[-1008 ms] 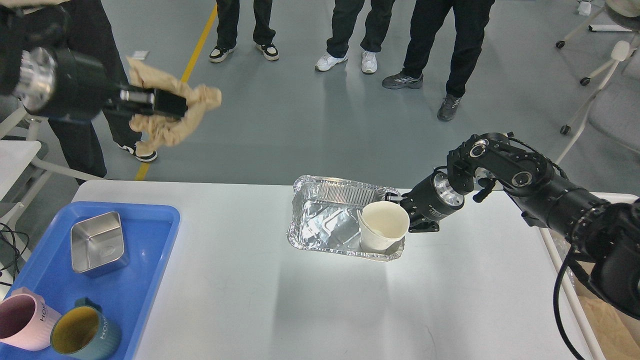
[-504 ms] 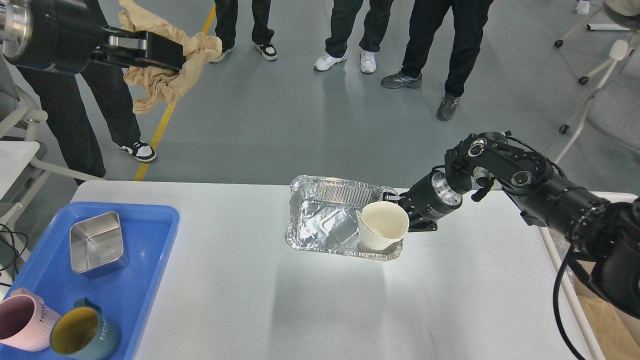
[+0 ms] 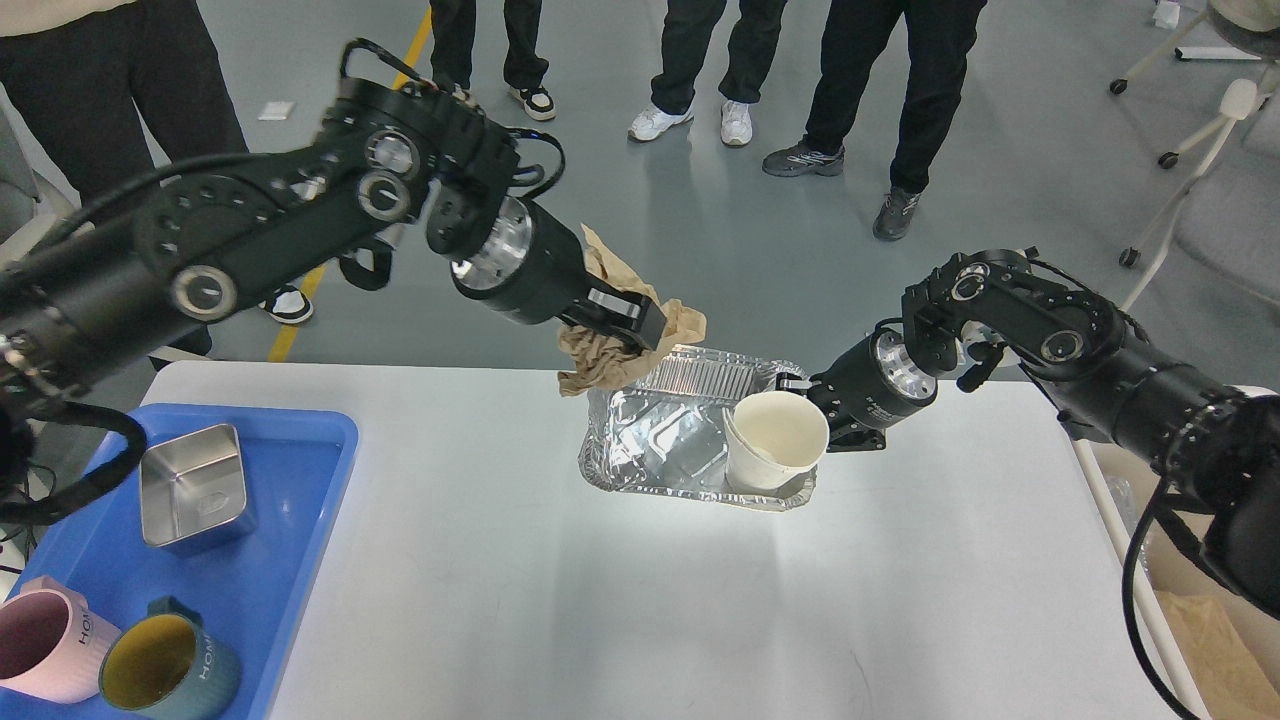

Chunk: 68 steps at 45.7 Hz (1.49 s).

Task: Tidy desktop
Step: 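Lift the brown paper bag high with the left gripper, then drop the brown paper bag into the foil tray and withdraw the left gripper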

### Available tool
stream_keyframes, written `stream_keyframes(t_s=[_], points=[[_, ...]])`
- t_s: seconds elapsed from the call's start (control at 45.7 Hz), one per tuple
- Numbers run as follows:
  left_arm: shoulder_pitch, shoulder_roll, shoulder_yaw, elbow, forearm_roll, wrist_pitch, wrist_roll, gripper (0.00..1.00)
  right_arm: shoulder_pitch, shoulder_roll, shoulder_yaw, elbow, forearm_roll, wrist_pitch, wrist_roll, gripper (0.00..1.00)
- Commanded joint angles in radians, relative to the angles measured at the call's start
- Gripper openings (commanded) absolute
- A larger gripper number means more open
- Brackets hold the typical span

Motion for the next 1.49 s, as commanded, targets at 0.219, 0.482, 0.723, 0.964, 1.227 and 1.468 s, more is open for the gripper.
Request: stream_keyframes(t_s=[0.219, 0.482, 0.723, 0.964, 1.227, 1.468], points=[[0.062, -0.272, 0.032, 0.27, 0.13, 0.104, -0.049, 0.06, -0.004, -0.005, 0.002, 0.013, 0.0, 0.0, 0.0, 0.0], [0.094, -0.278, 0.07, 0.275, 0.134, 0.181, -0.052, 0.2, -0.014, -0.004, 0.002, 0.013, 0.0, 0.0, 0.0, 0.0], [0.094, -0.278, 0.067, 0.278, 0.124, 0.211, -0.055, 0.79, -0.014, -0.005, 0.0, 0.013, 0.0, 0.0, 0.0, 0.0], [0.092, -0.275, 0.051, 0.278, 0.12, 0.211, -0.057, 0.96, -0.017, -0.004, 0.0, 0.011, 0.0, 0.0, 0.0, 0.0], [0.092, -0.27, 0.044, 0.276, 0.12, 0.21, -0.057, 0.97, -0.017, -0.004, 0.0, 0.011, 0.0, 0.0, 0.0, 0.0], [0.086, -0.266, 0.018, 0.276, 0.12, 0.208, -0.057, 0.97, -0.017, -0.004, 0.0, 0.011, 0.0, 0.0, 0.0, 0.0]])
